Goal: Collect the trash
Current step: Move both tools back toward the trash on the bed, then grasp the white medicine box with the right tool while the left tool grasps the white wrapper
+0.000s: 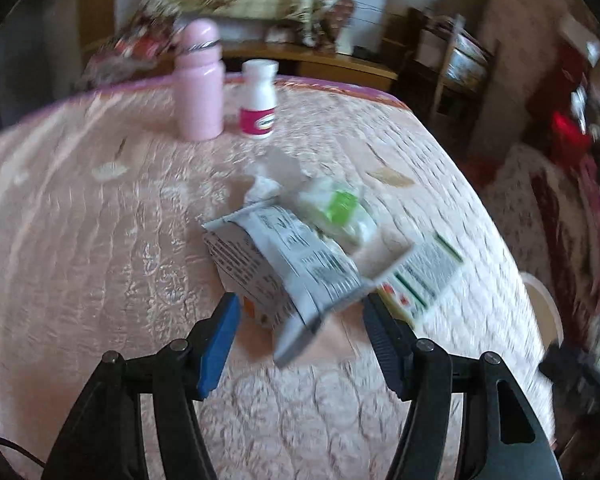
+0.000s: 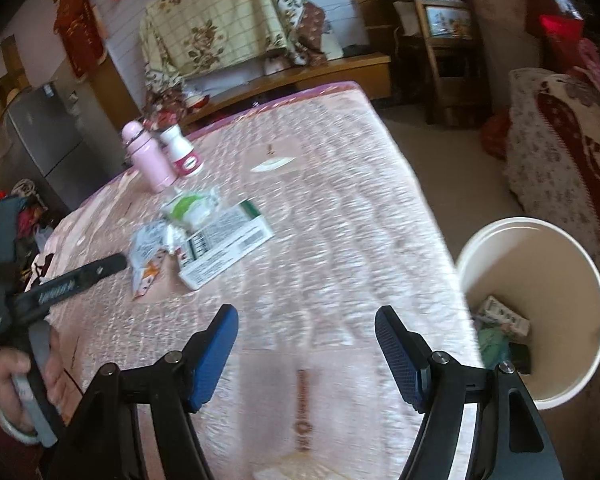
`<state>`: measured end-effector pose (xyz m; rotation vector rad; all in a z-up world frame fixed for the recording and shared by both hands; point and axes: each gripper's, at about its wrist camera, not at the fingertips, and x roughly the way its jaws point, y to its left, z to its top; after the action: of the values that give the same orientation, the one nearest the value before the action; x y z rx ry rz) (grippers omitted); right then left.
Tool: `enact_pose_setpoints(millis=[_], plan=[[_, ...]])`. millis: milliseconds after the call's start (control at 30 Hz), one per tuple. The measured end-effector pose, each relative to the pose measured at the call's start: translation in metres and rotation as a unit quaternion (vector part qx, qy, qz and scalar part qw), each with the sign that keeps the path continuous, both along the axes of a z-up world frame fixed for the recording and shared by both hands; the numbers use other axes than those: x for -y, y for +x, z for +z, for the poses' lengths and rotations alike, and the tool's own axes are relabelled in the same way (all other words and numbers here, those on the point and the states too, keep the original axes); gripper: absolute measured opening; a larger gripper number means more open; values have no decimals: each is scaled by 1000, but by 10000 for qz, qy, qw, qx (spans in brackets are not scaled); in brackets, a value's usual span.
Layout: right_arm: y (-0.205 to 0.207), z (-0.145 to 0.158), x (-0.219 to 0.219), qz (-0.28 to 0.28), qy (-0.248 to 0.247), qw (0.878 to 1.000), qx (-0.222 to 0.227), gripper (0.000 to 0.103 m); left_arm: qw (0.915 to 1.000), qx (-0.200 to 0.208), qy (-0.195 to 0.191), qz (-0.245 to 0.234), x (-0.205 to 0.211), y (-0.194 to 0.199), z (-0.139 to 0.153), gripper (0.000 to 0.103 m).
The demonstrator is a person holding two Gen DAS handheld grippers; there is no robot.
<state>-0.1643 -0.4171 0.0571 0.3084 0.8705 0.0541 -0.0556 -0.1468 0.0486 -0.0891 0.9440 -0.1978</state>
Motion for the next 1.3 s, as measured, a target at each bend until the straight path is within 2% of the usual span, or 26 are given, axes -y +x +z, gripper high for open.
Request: enact_pose_setpoints(millis=[67, 200, 400, 433, 500, 533, 633, 767, 900, 1000, 1033, 1133, 1233, 1300], plan=[[6, -1, -11, 129, -17, 9999, -31, 74, 9995, -37, -212, 232, -5, 12, -3, 73], [16, -4, -23, 258, -19, 9996, -78, 74, 9980, -286, -336, 459, -6, 42, -18, 74], [30, -8, -27, 296, 70, 9994, -141, 74, 9962, -719, -116, 486, -5, 67, -42, 73], [34, -8, -29, 319, 61, 9994, -151, 74, 9965, -684, -114, 463, -6, 63, -41, 68], [44, -9, -35, 345, 28, 9992, -173, 74, 9974, -609, -64, 376, -11, 59, -36, 38], [48, -9, -37, 351, 39, 9992, -171, 74, 9976, -608, -72, 315, -15, 57, -34, 30], [70, -12, -48, 369, 61, 9990, -242, 74, 9977, -653, -98, 131, -26, 49, -26, 19], [109, -15, -66, 183, -49, 9990, -413, 74, 9976, -675, 98, -119, -37, 33, -18, 18], [141, -20, -89, -2, -385, 9977, -551, 74, 9970, -703, 226, -244, -47, 13, -14, 18], [159, -27, -107, -13, -932, 9934, -669, 77, 9965, -757, 214, -278, -54, 4, -15, 18], [161, -27, -111, 42, -975, 9935, -579, 80, 9965, -750, 229, -274, -56, 1, -16, 18], [158, -29, -114, 329, -968, 9931, -582, 81, 9966, -768, 153, -253, -61, -5, -17, 18], [146, -30, -109, 1019, -673, 9890, -832, 81, 9970, -719, 130, -267, -62, -6, -16, 18], [137, -28, -98, 1035, -741, 9877, -912, 81, 9974, -661, 138, -257, -62, -6, -15, 18]])
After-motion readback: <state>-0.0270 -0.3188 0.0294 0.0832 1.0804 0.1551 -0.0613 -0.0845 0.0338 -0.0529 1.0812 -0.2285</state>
